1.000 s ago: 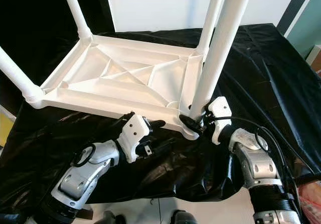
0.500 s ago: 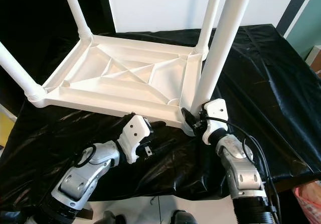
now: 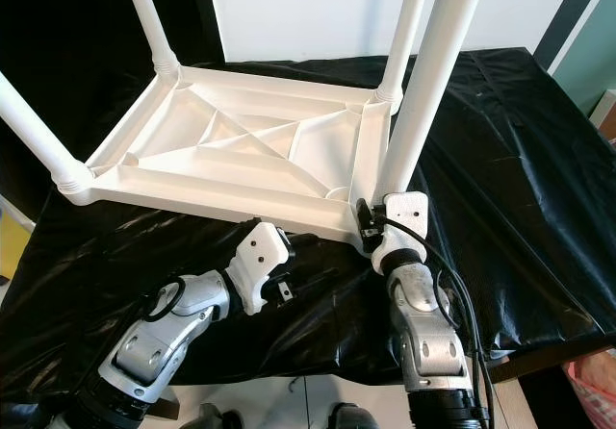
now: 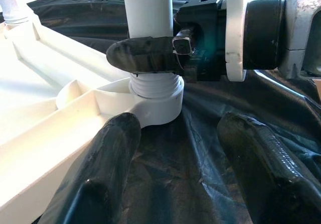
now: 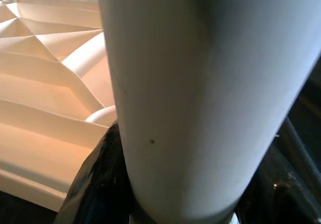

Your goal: Building children table

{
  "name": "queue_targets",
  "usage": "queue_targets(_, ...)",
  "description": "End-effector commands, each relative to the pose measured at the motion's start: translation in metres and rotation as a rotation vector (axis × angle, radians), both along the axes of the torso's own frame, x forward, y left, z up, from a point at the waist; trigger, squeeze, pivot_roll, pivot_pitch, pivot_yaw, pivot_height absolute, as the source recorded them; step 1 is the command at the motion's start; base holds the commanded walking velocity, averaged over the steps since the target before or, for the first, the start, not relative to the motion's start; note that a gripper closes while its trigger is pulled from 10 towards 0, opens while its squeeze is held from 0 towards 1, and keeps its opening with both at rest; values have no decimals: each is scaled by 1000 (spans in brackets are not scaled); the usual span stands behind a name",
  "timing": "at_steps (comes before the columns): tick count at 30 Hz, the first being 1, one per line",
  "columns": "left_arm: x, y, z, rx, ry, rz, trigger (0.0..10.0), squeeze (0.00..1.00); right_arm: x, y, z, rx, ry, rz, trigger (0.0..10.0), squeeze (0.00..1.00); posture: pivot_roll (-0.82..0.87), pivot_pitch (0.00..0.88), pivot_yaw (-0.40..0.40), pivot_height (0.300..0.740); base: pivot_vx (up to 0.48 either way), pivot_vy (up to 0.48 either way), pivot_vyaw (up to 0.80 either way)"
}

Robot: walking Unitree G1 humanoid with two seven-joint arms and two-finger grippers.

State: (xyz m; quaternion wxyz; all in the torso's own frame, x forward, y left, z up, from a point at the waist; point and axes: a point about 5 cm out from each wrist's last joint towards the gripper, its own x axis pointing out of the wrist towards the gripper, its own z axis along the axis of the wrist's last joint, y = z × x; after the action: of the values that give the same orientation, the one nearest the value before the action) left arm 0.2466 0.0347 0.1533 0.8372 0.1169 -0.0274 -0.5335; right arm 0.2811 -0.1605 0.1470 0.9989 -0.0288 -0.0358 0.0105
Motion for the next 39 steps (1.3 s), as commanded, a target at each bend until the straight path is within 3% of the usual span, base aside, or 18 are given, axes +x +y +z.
queue_targets(1,-2,-2,-3,11,2,-19,10000,0,-6,-8,-15,-17,71,-132,10000,0,-116,109,23,740,0,0,0)
queue_targets(2,-1,-2,-2,9,-2,-15,10000,0,-10,6,-20,7,90,-139,10000,0,-107,107,18,740,0,0,0)
queue_targets(4,-1,-2,-1,8,-4,-12,10000,0,-12,13,-21,26,99,-157,10000,0,-109,105,20,740,0,0,0)
queue_targets(13,-1,-3,-1,7,-6,-15,10000,0,-13,17,-21,39,107,-191,10000,0,-110,103,21,740,0,0,0)
queue_targets(14,-1,-3,-1,6,-6,-15,10000,0,-13,16,-19,44,98,-199,10000,1000,-112,103,21,740,0,0,0)
queue_targets(24,-1,-3,-1,3,-8,-11,10000,0,-11,2,-10,32,13,-149,10000,1000,-111,106,17,740,0,0,0)
queue_targets(25,-1,-2,-1,4,-10,-9,10000,0,-10,-4,-9,21,-4,-114,10000,894,-109,107,16,740,0,0,0)
queue_targets(26,-1,-2,-1,4,-10,-8,10000,0,-10,-7,-9,14,-12,-91,10000,894,-110,108,17,740,0,0,0)
queue_targets(27,-1,-2,-1,4,-10,-7,10000,0,-10,-10,-7,11,-31,-47,10000,0,-111,109,17,740,0,0,0)
queue_targets(33,-1,-1,-1,4,-10,-5,10000,0,-8,-15,-5,6,-48,68,10000,0,-114,113,22,740,0,0,0)
queue_targets(35,0,-1,0,5,-11,-3,10000,0,-5,-18,-2,-24,-68,209,10000,0,-117,119,28,740,0,0,0)
queue_targets(37,1,-1,0,5,-11,-2,10000,0,-3,-19,0,-37,-70,268,10000,0,-117,121,29,740,0,0,0)
queue_targets(39,2,-1,1,6,-14,1,10000,0,-1,-18,-1,-35,-27,392,10000,0,-115,124,32,740,0,0,0)
